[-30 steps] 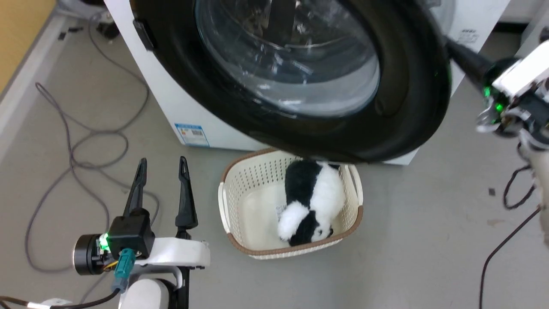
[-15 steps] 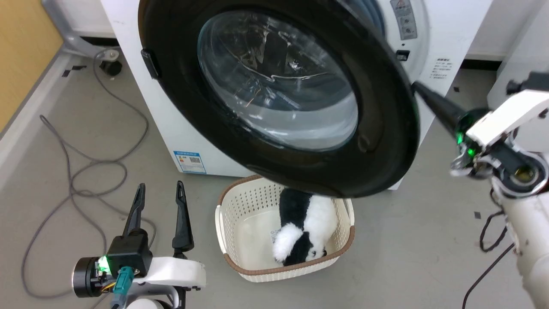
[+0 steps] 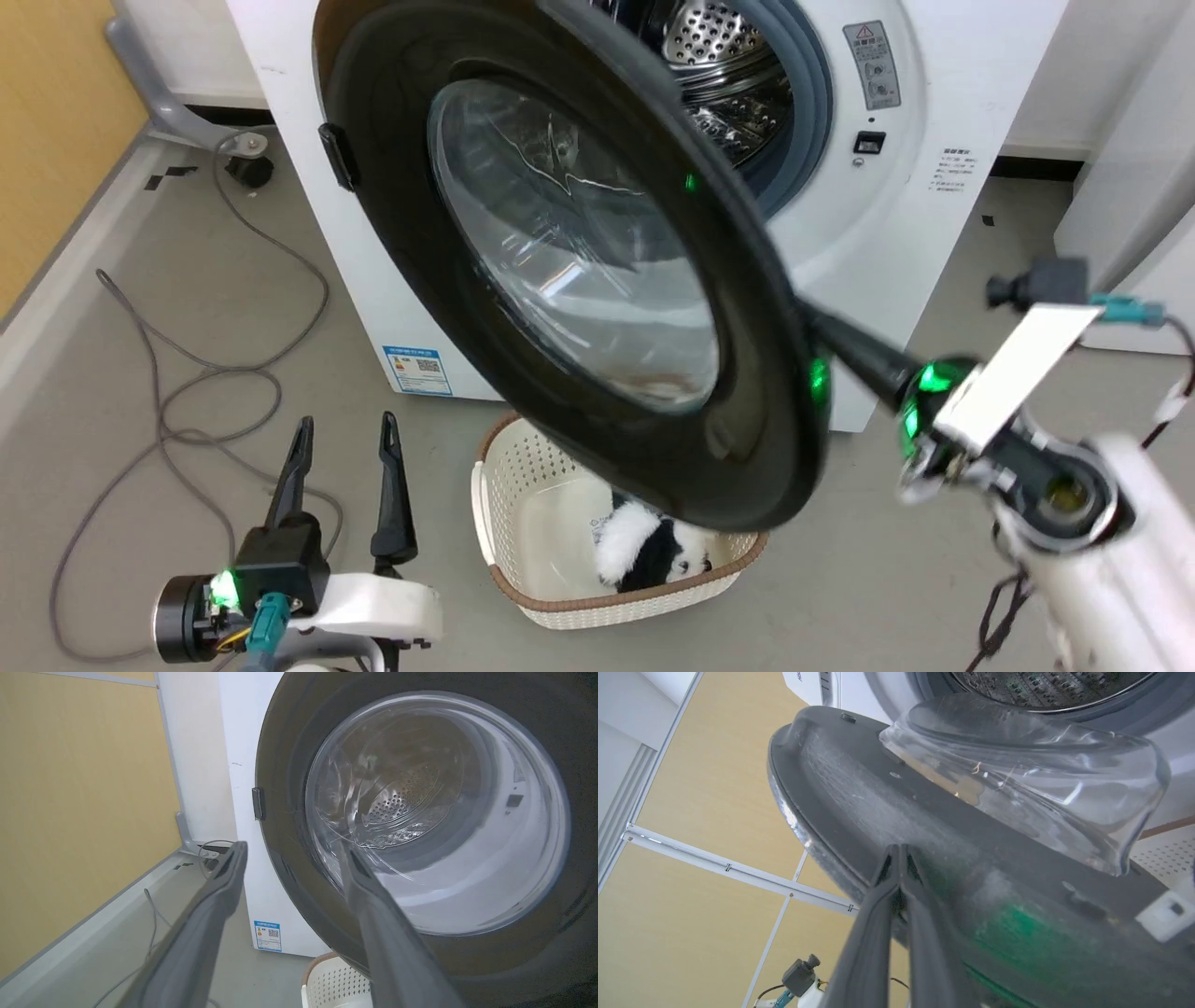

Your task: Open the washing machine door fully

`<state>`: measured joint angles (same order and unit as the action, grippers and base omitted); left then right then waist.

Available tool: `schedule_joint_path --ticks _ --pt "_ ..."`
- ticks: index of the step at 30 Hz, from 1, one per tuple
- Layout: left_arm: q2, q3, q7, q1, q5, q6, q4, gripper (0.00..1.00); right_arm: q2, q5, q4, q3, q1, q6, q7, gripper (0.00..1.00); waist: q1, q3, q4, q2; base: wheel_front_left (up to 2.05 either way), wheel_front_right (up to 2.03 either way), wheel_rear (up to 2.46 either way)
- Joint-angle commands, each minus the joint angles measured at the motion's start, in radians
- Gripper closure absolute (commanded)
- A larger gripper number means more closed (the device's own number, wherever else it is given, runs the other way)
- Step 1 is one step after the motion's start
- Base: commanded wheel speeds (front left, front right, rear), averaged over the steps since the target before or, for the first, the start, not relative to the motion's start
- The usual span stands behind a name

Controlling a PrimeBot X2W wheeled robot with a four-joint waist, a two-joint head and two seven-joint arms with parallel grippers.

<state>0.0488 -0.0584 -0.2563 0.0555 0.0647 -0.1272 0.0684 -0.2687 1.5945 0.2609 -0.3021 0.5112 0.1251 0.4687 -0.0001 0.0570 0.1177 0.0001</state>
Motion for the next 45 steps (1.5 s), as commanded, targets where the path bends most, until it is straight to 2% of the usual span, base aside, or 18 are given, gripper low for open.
schedule_joint_path --ticks 1,8,19,25,38,45 --pt "0.001 0.0 -0.006 -0.017 -0.004 0.005 0.002 0.0 0.012 0.005 -0.028 -0.01 -0.03 0.006 0.008 1.0 0.0001 -0.001 0.001 -0.0001 0.0 0.0 0.0" --pt "0.001 -0.001 -0.006 -0.023 -0.01 0.006 0.013 0.0 0.031 -0.002 -0.199 -0.065 -0.151 0.006 0.035 1.0 0.0001 0.0 0.007 -0.0001 0.0 0.0 0.0" --pt "0.001 -0.003 -0.006 -0.015 -0.011 0.008 0.03 0.0 0.104 -0.014 -0.282 -0.184 -0.199 0.006 0.087 1.0 0.0001 0.007 0.022 -0.0001 0.0 0.0 0.0" --pt "0.001 -0.009 -0.006 -0.013 -0.01 0.007 0.04 0.0 0.147 -0.033 -0.277 -0.258 -0.23 0.006 0.099 1.0 0.0001 0.013 0.031 -0.0001 0.0 0.0 0.0" --pt "0.001 -0.011 -0.006 -0.002 -0.006 0.003 0.043 0.0 0.179 -0.037 -0.244 -0.331 -0.262 0.006 0.093 1.0 0.0001 0.022 0.021 -0.0001 0.0 0.0 0.0" --pt "0.001 -0.001 -0.006 -0.016 -0.01 0.003 0.05 0.0 0.175 -0.065 -0.281 -0.311 -0.285 0.006 0.016 1.0 0.0001 -0.002 0.002 -0.0001 0.0 0.0 0.0"
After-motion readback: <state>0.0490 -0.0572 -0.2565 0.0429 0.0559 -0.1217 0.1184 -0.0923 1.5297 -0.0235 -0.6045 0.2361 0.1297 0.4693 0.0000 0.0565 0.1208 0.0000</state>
